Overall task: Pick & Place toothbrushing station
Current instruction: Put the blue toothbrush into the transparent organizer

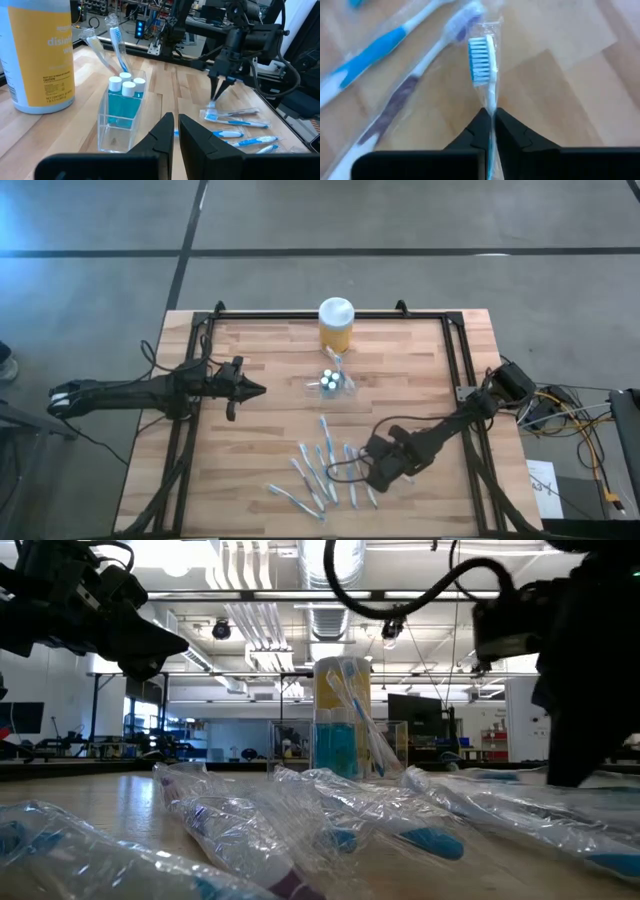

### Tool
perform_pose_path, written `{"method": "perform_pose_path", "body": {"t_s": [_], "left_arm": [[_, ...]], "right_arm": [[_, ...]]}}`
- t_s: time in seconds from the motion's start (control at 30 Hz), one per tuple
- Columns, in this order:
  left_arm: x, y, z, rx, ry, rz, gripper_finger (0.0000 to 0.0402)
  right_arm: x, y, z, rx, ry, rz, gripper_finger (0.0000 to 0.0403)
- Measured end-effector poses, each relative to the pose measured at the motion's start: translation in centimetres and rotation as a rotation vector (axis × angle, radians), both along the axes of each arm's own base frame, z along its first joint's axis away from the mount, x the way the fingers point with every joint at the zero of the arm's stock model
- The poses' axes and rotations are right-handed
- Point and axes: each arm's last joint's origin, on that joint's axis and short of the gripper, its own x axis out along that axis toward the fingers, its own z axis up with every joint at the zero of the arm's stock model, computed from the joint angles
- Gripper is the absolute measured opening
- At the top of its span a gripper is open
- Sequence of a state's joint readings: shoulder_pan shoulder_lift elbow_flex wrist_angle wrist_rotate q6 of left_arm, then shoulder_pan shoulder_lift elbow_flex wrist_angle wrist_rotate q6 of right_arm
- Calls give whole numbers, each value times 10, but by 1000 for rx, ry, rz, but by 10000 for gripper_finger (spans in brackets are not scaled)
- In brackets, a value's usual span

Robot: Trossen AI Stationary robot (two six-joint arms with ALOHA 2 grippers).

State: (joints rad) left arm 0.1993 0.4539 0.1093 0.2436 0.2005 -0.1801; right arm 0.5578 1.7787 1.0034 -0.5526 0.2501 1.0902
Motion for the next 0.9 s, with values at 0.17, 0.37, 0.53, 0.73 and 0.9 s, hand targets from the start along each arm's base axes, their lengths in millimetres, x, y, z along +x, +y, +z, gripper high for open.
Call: {"method": "perform_pose_path", "body": {"t_s": [0.17, 0.37, 0.53, 0.73, 0.9], "left_arm": [[0, 0, 0, -2, -1, 0, 30], [0, 0, 2, 1, -19, 0, 30], [0, 0, 6, 1, -58, 2, 30], [1, 0, 10, -3, -107, 8, 30], [1, 1, 14, -8, -140, 16, 39]], "right_arm": [[-1, -8, 16, -2, -26, 24, 14], [-12, -17, 64, -81, -213, 86, 9], [-20, -26, 117, -259, -505, 195, 8], [-19, -36, 149, -454, -793, 379, 8], [-13, -51, 137, -561, -926, 389, 8]]}}
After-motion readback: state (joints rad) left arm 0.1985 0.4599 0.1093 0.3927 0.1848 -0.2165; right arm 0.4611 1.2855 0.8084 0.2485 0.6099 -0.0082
